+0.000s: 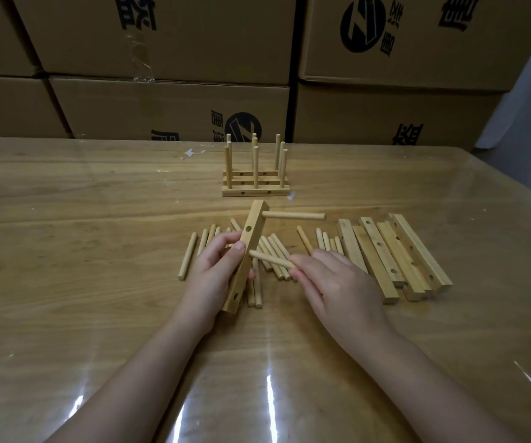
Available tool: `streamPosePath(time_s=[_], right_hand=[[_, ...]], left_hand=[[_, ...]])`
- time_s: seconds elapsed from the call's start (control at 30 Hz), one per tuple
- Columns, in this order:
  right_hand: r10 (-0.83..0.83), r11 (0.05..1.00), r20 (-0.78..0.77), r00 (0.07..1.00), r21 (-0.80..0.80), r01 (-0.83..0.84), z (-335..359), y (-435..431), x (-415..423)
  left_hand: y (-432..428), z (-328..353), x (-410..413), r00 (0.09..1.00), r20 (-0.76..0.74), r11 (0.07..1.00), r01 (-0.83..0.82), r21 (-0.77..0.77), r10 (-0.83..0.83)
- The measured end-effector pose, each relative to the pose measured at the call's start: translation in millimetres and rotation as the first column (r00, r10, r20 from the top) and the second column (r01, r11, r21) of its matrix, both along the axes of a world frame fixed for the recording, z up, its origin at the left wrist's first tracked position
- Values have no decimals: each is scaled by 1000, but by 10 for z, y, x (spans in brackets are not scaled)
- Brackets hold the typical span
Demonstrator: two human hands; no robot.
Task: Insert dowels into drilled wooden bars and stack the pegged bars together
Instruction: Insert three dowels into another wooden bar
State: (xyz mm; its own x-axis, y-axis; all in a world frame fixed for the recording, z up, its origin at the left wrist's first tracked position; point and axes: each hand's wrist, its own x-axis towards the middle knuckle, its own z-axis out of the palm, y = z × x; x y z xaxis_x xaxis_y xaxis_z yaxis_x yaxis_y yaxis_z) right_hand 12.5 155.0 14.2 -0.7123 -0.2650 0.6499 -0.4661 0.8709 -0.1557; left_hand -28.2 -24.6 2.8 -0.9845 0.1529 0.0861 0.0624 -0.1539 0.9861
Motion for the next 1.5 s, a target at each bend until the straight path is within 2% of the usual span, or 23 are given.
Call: streamPosePath(time_s=[0.3,0.47,0.83,1.2,1.37,1.5], right_hand=[[-20,999,-27,999,50,21,28,-5,29],[-38,999,-30,999,31,39,23,-11,65],[-11,995,84,996,-93,19,-36,-49,90],[33,970,173,984,-241,10,-53,-77,110],[43,954,300,953,-297,51,-78,-56,104],[58,941,345,937,-332,64,-89,-50,108]], left_hand=[[5,-37,14,997,-76,995,-17,-100,9],[3,-50,-1,995,-97,995,-4,-100,-6],[-9,-97,5,982,-187,982,-26,-185,-10],[11,-98,25,978,-207,969,-40,-242,-11],[38,-91,45,958,-286,943,-97,-320,2],[25,-109,50,945,-327,927,-137,-349,17]])
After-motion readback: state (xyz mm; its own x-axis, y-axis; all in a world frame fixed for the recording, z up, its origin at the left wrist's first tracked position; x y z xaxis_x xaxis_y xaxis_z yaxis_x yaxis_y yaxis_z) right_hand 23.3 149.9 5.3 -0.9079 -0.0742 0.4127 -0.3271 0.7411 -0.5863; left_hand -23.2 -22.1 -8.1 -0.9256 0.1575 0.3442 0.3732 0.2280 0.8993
